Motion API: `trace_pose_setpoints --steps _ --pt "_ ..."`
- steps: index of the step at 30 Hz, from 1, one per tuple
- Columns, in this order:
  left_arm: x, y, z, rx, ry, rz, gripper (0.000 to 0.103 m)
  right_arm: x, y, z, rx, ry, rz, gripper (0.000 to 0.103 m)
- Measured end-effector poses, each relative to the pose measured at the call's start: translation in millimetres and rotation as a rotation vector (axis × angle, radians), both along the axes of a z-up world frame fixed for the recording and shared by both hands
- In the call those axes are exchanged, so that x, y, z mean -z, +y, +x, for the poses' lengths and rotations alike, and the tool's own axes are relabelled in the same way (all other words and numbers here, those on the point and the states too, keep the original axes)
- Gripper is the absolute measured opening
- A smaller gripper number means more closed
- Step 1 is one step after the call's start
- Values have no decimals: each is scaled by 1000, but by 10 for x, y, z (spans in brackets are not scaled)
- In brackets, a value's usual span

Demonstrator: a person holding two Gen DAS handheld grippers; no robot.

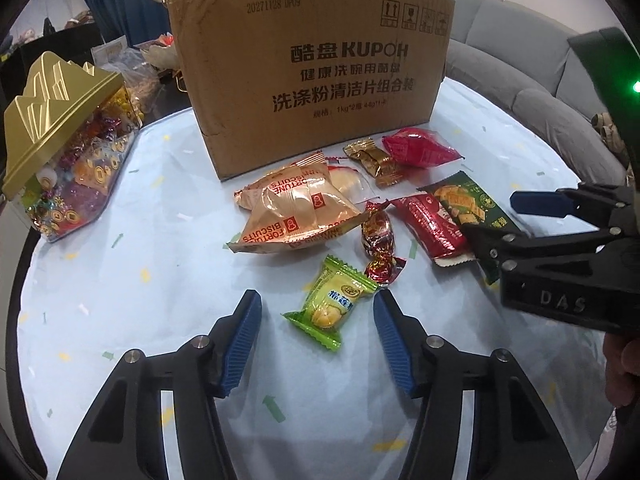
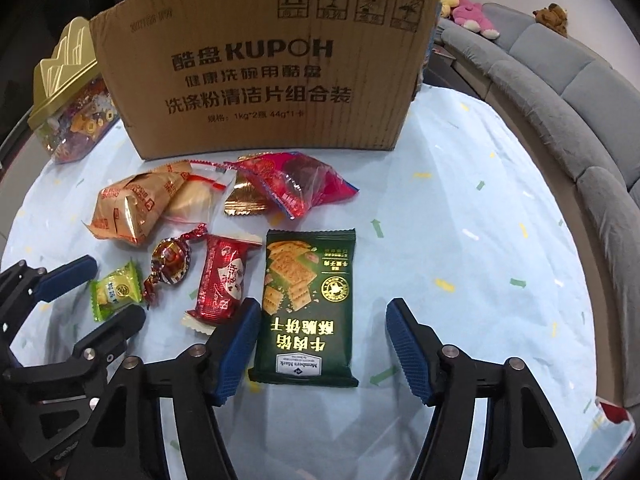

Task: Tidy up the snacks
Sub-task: 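Grasp the yellow-green packet with the left tool while the right tool grasps the green cracker packet, then lift both held packets toward the cardboard box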

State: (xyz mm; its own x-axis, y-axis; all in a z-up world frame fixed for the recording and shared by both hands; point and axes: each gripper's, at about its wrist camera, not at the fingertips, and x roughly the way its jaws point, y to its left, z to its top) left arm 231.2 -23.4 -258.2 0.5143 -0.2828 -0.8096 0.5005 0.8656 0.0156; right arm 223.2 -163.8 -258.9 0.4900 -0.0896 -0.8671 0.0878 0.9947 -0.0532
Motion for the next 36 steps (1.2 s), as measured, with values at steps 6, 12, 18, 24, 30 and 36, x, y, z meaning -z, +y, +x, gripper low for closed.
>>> trace_pose_setpoints --steps 6,12,18,24,30,36 --pt "0 -9 19 14 8 -26 39 17 42 41 -26 -7 26 48" --pt "-10 -12 -1 6 16 -33 29 29 76 42 -31 -3 35 47" --pt "-57 6 -20 -7 16 -38 26 -78 38 -9 -39 -20 21 46" --pt "-165 36 -51 -41 18 -49 24 -239 27 -73 -38 -44 8 46" --pt "-296 69 -105 -68 2 -53 24 -382 -2 -131 -40 -66 -2 46" --pt "-419 63 -160 -90 -11 -60 24 -503 -19 -169 -40 -89 -6 46"
